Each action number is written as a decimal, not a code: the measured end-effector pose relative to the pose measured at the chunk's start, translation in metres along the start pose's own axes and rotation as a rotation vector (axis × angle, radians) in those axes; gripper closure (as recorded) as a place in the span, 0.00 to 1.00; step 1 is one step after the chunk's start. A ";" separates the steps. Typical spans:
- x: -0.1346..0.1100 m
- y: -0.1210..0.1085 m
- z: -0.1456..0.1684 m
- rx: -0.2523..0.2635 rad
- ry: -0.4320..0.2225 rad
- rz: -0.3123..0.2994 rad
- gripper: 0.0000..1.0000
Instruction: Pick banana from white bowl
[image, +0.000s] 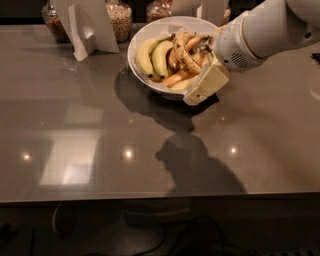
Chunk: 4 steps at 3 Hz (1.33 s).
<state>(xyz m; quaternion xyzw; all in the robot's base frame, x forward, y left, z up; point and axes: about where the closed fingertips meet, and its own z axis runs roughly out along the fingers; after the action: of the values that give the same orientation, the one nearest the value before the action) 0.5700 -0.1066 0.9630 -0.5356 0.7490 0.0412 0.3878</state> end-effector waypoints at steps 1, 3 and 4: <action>-0.002 -0.005 0.011 0.021 -0.021 0.001 0.18; -0.006 -0.021 0.032 0.047 -0.056 0.015 0.37; -0.008 -0.033 0.041 0.061 -0.065 0.026 0.37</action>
Offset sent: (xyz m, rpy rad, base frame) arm 0.0372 0.0092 -0.0132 0.0535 -0.0625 -0.0270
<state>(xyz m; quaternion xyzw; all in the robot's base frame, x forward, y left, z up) 0.6206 -0.0945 0.9510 -0.5122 0.7437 0.0410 0.4275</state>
